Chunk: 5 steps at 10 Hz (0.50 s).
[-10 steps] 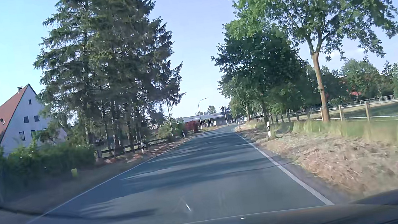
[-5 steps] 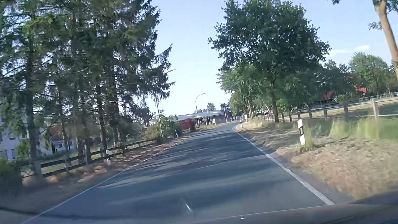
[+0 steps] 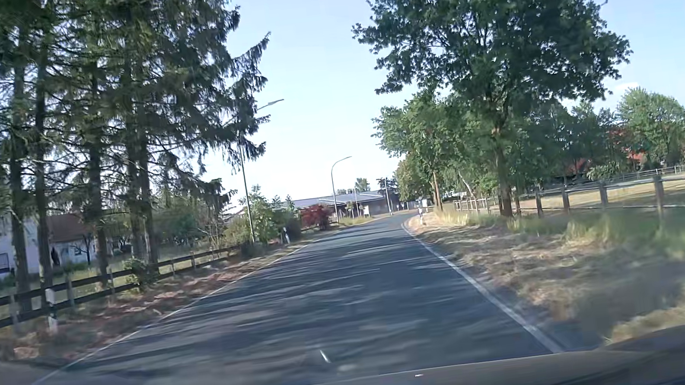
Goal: Follow the waypoints while adhering to traffic rules and regulations
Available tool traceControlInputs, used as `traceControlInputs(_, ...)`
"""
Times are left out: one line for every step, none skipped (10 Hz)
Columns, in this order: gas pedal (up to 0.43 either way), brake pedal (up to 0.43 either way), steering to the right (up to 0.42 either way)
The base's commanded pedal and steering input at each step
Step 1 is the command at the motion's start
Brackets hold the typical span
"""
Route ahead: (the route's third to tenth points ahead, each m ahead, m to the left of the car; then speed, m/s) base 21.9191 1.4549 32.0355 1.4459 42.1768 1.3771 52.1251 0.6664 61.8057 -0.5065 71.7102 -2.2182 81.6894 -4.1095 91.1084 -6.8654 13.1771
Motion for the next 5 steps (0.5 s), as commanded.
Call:
traceControlInputs(0.150,0.006,0.003)
traceControlInputs(0.150,0.006,0.003)
traceControlInputs(0.150,0.006,0.003)
traceControlInputs(0.150,0.006,0.003)
traceControlInputs(0.150,0.006,0.003)
